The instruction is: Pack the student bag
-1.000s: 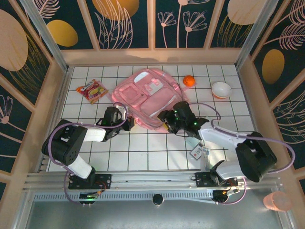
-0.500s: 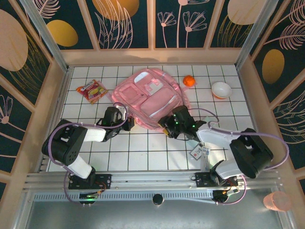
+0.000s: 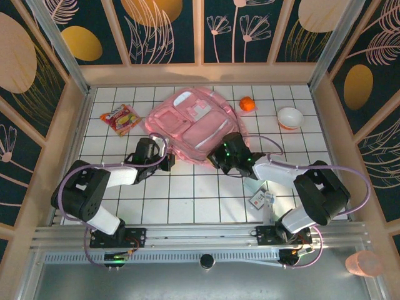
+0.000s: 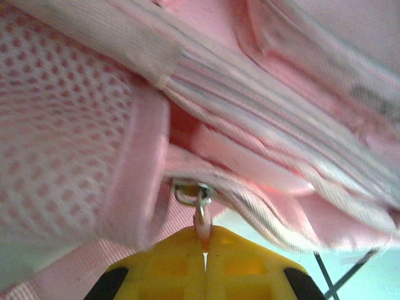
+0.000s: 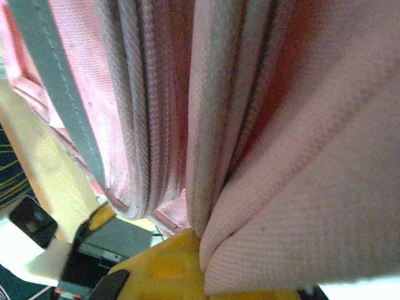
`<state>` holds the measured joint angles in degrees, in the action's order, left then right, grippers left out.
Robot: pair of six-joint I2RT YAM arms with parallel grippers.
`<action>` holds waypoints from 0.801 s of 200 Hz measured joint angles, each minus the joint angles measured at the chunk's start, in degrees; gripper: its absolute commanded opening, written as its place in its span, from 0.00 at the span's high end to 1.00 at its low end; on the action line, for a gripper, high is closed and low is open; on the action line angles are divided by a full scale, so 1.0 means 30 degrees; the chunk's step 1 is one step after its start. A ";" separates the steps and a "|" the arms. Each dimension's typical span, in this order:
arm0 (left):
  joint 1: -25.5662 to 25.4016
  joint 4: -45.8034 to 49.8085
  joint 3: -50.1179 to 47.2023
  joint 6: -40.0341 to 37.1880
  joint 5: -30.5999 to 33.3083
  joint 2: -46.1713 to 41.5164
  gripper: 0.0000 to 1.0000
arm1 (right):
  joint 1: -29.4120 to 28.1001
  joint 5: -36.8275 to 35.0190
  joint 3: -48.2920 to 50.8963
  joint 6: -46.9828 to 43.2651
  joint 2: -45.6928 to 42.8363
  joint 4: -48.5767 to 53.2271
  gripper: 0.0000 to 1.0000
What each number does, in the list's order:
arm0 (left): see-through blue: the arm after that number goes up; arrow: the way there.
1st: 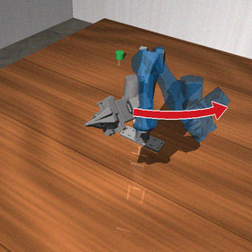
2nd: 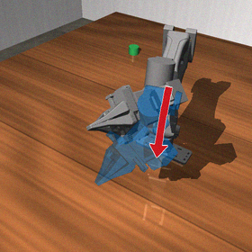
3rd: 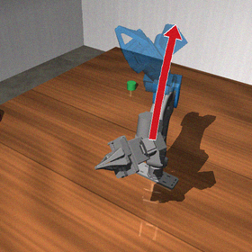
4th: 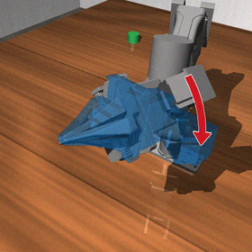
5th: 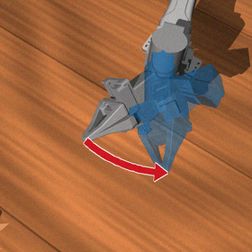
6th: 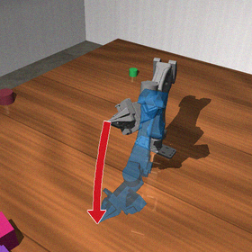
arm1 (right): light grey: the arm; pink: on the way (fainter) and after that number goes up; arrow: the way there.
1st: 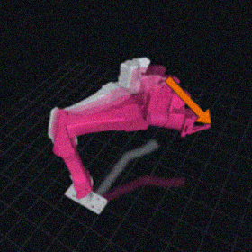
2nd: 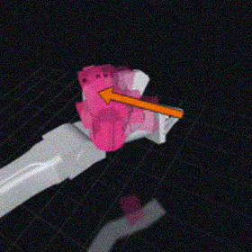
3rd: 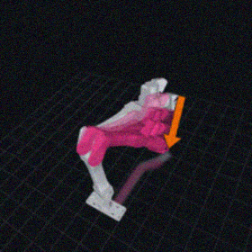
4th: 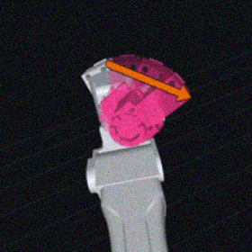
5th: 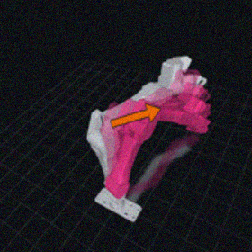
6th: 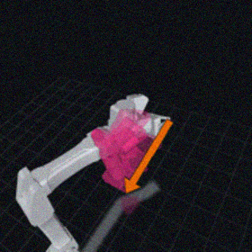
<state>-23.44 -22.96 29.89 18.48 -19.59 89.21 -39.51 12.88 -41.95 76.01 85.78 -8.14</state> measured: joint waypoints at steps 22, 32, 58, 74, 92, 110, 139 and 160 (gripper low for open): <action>0.0066 0.0415 0.0211 -0.0168 -0.0437 -0.0430 0.99 | 0.0066 -0.0299 -0.0889 -0.0284 0.0291 -0.0270 1.00; 0.0066 0.0437 0.0277 -0.0138 -0.0670 -0.0619 0.98 | 0.0066 -0.0350 -0.1392 -0.0357 0.0678 -0.0619 1.00; 0.0022 0.0452 0.0532 -0.0044 -0.1370 -0.0831 0.97 | 0.0044 -0.0466 -0.2178 -0.0430 0.1574 -0.1377 1.00; -0.0219 0.0510 0.0816 0.0000 -0.1792 -0.0831 0.97 | 0.0044 -0.0525 -0.2484 -0.0495 0.1996 -0.1654 1.00; -0.0568 0.0605 0.1195 0.0015 -0.2506 -0.0831 0.96 | 0.0029 -0.0736 -0.2849 -0.0641 0.2346 -0.1792 1.00; -0.1464 0.0568 0.1814 0.0000 -0.3657 -0.0838 0.95 | 0.0007 -0.0809 -0.3235 -0.0714 0.2696 -0.2106 1.00; -0.2674 0.0153 0.2441 -0.0007 -0.5151 -0.0867 0.94 | -0.0044 -0.0809 -0.3504 -0.0736 0.2900 -0.2375 1.00; -0.2980 0.0036 0.2550 -0.0124 -0.5807 -0.0918 0.91 | -0.0044 -0.0787 -0.3504 -0.0933 0.2907 -0.2368 1.00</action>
<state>-32.38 -22.85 37.54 18.11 -37.01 86.46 -39.64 10.52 -52.47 73.21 94.50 -15.25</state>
